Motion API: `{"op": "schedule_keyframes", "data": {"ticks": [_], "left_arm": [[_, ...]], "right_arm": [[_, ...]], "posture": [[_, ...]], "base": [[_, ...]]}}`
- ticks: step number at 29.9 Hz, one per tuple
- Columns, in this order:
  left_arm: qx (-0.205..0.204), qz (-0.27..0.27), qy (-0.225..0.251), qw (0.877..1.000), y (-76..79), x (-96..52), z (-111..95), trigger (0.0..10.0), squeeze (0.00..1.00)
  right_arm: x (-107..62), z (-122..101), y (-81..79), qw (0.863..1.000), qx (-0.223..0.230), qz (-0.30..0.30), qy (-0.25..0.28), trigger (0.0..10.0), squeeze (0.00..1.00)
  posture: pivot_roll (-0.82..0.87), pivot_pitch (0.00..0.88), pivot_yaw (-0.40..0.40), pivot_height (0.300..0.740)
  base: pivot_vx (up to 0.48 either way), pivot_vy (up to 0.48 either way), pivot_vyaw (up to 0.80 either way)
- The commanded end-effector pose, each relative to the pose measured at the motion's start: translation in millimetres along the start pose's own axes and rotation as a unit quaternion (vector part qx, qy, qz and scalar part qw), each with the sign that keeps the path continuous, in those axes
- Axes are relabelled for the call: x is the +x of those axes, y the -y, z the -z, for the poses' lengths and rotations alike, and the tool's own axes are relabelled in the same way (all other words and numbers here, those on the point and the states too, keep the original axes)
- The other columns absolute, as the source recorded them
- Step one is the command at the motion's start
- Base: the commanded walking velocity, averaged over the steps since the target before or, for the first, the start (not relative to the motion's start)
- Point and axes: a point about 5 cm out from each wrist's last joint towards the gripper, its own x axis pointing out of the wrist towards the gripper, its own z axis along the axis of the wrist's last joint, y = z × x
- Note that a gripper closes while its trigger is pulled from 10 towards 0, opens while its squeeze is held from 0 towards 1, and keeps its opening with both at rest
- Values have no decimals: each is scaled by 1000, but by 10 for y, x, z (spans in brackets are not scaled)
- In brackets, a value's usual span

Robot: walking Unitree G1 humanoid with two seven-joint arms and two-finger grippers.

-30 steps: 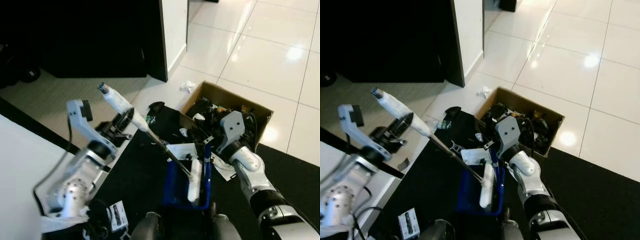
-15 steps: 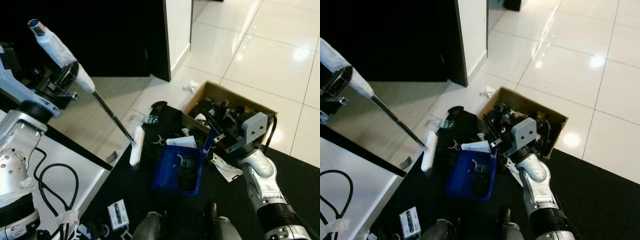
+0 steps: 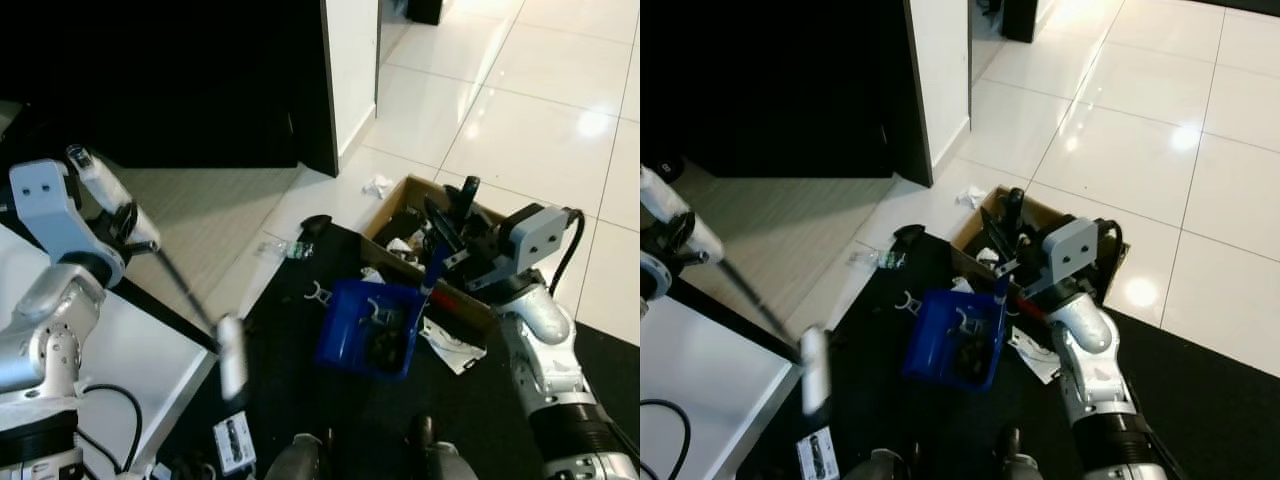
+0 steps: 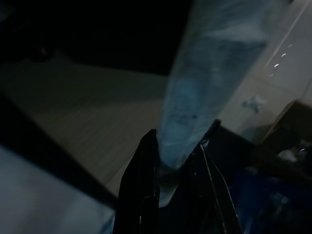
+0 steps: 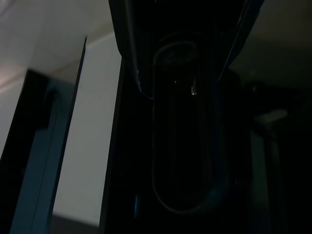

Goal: Sweep floor

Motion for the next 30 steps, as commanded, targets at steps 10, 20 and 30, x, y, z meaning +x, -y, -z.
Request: {"op": "schedule_keyframes", "data": {"ticks": [10, 20, 30], "left_arm": [[-8, 70, -9, 997, 551, -21, 286, 10000, 0], [-14, 233, 18, 972, 1414, -66, 261, 10000, 0], [-24, 252, 23, 967, 1479, -42, 230, 10000, 0]], "right_arm": [[217, -441, 295, 993, -10, 63, 100, 10000, 0], [336, -542, 380, 991, 18, 62, 117, 10000, 0], [281, -579, 492, 993, -4, 60, 103, 10000, 0]], "posture": [[30, 191, 107, 740], [14, 176, 111, 740], [-11, 178, 130, 740]], "base": [[0, 0, 0], [0, 0, 0], [0, 0, 0]]}}
